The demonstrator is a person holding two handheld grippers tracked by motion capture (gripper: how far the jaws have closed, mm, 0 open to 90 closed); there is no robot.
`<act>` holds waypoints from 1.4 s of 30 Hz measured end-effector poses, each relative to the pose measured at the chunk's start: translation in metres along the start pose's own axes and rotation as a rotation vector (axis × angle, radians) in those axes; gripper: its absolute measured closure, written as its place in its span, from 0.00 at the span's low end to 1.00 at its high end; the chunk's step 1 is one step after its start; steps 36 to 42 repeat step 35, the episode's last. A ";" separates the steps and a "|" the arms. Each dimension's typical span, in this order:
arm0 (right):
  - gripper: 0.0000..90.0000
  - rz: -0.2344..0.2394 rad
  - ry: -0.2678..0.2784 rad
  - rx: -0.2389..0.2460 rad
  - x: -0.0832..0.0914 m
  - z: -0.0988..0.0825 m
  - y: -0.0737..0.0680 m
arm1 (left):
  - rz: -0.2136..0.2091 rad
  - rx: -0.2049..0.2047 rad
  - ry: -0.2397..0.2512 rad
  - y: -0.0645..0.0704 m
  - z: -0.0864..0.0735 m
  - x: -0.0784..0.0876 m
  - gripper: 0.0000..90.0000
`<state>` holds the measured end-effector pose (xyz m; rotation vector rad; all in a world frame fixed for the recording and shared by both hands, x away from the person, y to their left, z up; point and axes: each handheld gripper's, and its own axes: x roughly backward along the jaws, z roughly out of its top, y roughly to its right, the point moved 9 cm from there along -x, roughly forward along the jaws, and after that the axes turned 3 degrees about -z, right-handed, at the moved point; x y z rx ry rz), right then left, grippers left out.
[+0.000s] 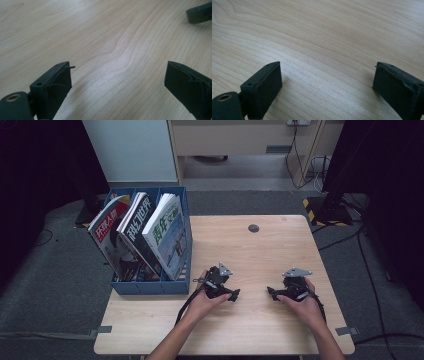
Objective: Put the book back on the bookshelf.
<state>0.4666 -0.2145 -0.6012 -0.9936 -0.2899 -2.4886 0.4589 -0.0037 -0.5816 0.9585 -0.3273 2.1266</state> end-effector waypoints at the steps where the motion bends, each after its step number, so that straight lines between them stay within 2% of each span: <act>1: 0.10 -0.001 0.000 0.000 0.000 0.000 0.000 | 0.002 0.004 0.000 -0.001 -0.001 -0.001 0.08; 9: 0.09 -0.001 -0.001 0.001 0.000 0.000 0.000 | 0.009 0.042 -0.019 -0.008 -0.010 -0.003 0.07; 15: 0.09 -0.001 -0.001 0.001 0.000 0.000 0.000 | 0.007 0.041 -0.029 -0.006 -0.013 -0.008 0.07; 20: 0.09 -0.001 -0.001 0.001 0.000 0.000 0.000 | 0.024 0.002 -0.027 -0.004 -0.014 -0.011 0.05; 22: 0.09 -0.001 0.000 0.001 0.000 0.000 0.000 | 0.030 -0.015 -0.012 -0.004 -0.014 -0.012 0.05; 24: 0.09 -0.001 -0.001 0.001 0.000 0.000 0.000 | 0.030 -0.016 0.025 -0.004 -0.015 -0.013 0.03; 42: 0.09 -0.004 0.000 -0.009 0.000 0.000 -0.001 | 0.032 -0.014 0.024 -0.004 -0.015 -0.014 0.02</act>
